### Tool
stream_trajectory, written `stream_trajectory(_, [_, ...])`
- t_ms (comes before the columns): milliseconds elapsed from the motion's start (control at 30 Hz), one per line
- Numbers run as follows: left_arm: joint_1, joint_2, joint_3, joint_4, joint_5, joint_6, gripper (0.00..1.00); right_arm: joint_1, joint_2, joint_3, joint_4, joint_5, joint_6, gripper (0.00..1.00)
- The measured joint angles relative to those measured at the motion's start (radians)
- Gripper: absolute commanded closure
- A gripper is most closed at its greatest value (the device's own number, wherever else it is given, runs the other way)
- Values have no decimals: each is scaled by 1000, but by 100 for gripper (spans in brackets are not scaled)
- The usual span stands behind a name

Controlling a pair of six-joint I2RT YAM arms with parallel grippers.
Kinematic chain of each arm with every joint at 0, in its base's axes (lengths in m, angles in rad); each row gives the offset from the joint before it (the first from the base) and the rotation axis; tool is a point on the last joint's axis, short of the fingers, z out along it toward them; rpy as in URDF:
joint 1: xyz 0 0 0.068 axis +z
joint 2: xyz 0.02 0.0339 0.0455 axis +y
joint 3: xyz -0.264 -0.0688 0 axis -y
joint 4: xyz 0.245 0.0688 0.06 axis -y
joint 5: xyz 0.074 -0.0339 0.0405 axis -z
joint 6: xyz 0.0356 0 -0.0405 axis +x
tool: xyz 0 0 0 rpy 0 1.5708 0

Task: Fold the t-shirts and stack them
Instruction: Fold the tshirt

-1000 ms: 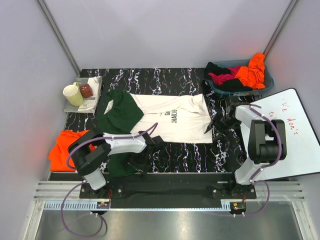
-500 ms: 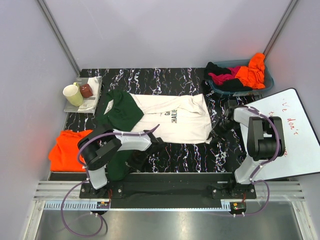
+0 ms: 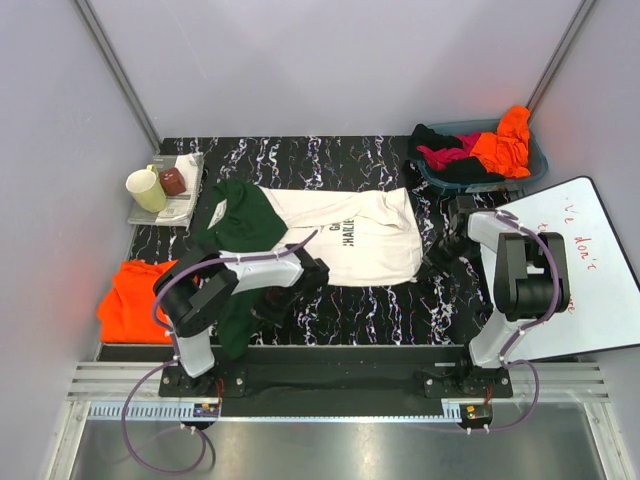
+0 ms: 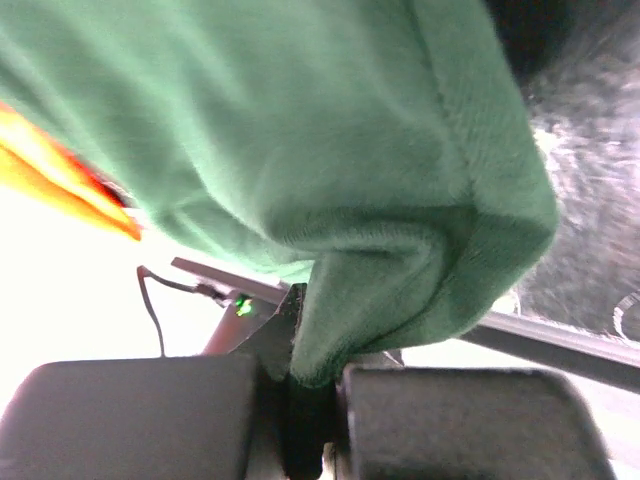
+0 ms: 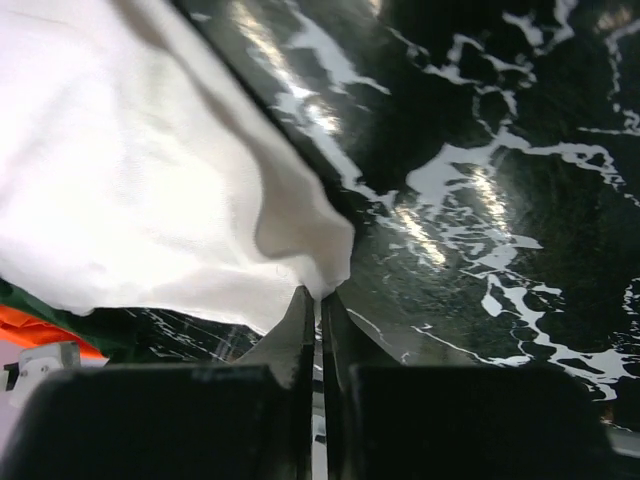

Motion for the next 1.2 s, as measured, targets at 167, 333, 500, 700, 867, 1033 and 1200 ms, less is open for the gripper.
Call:
stream_trajectory(167, [21,0,129,-62,-77,-9,100,0,-22,67,-18,-7,-12,100])
stream_trajectory(333, [95,0,204,-67,-151,-6,100,0,-35,125,-29,-7,-29,100])
stream_trajectory(500, [225,1,232,-82,-208,9,100,0,-5,182,-50,-7,-43,100])
stream_trajectory(700, [293,63,358,-102,-277,41,100,0,126,313,-55,-8,-57,100])
stream_trajectory(867, [302,150,512,-96,-332,79,100,0,218,447,-58,-17,-61,100])
stream_trajectory(1033, [350,177,602,-89,-370,124,100,0,276,549,-58,-43,-60,100])
stream_trajectory(1200, [416,177,618,-92,-419,153,100,0,327,605,-60,-64,-60,89])
